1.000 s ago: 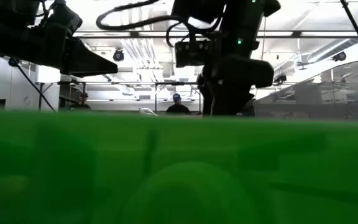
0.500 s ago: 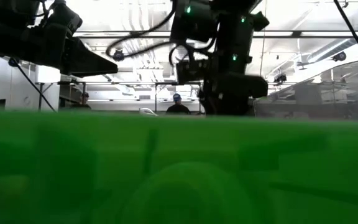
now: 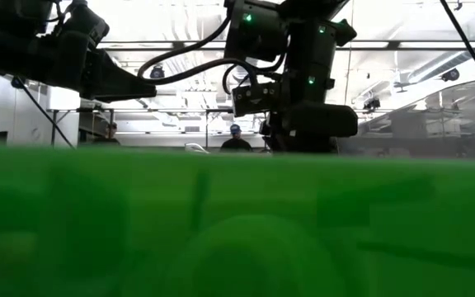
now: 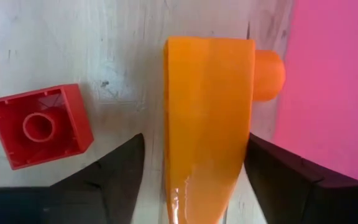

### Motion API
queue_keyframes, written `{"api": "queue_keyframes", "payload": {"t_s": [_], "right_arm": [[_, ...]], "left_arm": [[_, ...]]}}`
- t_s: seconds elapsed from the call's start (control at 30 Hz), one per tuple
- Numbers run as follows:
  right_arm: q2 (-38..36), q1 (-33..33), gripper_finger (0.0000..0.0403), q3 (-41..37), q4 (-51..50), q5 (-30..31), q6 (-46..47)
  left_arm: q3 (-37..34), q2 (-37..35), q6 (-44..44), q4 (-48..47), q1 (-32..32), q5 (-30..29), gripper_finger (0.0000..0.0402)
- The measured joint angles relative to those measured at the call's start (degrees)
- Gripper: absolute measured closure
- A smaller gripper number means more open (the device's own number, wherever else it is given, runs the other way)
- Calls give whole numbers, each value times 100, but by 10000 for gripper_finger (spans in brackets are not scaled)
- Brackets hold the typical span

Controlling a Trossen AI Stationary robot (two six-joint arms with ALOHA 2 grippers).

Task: Pick & Place Toys
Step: Put the big orange game piece into the black bin

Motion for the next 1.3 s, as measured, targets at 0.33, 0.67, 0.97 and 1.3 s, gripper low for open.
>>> {"api": "queue_keyframes", "payload": {"t_s": [0.33, 0.67, 0.97, 1.3], "right_arm": [[-30, 11, 259, 0, -18, 2, 0], [-406, 49, 259, 17, -23, 0, -4], [-844, 298, 259, 2, 746, -139, -182], [-852, 722, 259, -409, 3394, -724, -507]], "left_arm": [[0, 0, 0, -2, 1, -12, 204], [0, 0, -1, -19, 4, -17, 204], [0, 4, -2, -131, 3, -17, 204], [2, 4, -4, -133, 3, -15, 204]]}}
